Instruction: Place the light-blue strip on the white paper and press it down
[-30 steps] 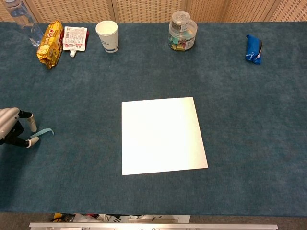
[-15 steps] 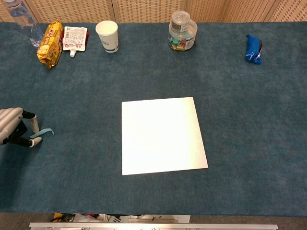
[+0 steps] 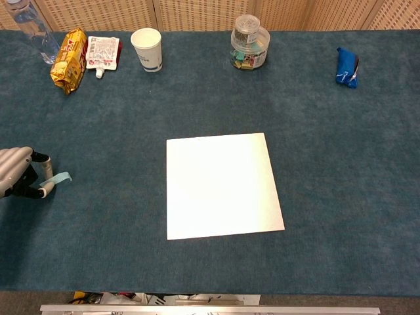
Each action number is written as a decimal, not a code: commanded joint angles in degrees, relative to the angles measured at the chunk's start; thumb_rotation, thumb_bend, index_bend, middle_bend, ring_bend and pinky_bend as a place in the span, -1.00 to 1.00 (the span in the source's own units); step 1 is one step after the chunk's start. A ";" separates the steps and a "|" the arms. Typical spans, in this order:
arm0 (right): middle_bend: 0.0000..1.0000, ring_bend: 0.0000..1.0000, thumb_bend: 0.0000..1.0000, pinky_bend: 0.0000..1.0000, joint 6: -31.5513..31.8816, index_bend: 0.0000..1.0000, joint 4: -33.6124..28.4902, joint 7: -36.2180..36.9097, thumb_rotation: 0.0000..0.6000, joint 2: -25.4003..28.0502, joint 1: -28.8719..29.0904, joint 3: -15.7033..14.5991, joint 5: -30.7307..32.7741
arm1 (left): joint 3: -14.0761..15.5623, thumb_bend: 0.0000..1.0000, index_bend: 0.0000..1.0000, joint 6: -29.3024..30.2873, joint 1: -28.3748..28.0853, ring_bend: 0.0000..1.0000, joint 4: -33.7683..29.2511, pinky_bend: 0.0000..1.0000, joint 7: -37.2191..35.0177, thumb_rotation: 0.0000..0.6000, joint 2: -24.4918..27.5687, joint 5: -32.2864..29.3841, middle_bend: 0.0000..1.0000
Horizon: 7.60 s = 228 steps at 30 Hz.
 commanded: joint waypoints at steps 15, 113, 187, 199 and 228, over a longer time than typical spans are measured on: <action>-0.17 -0.24 -0.55 -0.05 0.13 -0.47 -0.28 -0.18 1.00 -0.01 0.24 0.30 -0.20 | 0.61 -0.26 0.13 -1.14 -2.35 1.00 -2.82 1.00 -0.85 0.84 3.54 5.23 1.00; -0.17 -0.24 -0.54 -0.05 -0.82 -0.47 -0.04 1.30 1.00 0.00 -0.09 0.33 1.27 | -0.75 -0.35 -0.16 8.65 -40.62 1.00 -11.31 1.00 53.93 0.73 -19.53 -21.86 1.00; 1.00 1.00 1.00 1.00 -48.99 -1.00 -7.34 -32.47 0.91 -23.82 55.45 1.03 30.91 | 8.10 -0.12 -0.41 19.15 -2.85 0.39 -17.80 0.90 -2.63 1.00 12.54 28.56 0.39; 1.00 1.00 1.00 1.00 -49.55 -0.90 -7.85 -33.23 0.76 -25.21 58.77 -0.36 37.26 | 6.88 -0.12 -0.41 16.77 -1.71 0.40 -18.42 0.90 -2.54 1.00 12.92 29.19 0.40; 1.00 1.00 1.00 1.00 -47.00 -0.33 -6.70 -35.58 0.75 -27.61 65.05 -5.09 45.41 | 4.58 -0.12 -0.41 12.88 -0.32 0.40 -18.88 0.90 -1.71 1.00 13.06 29.35 0.40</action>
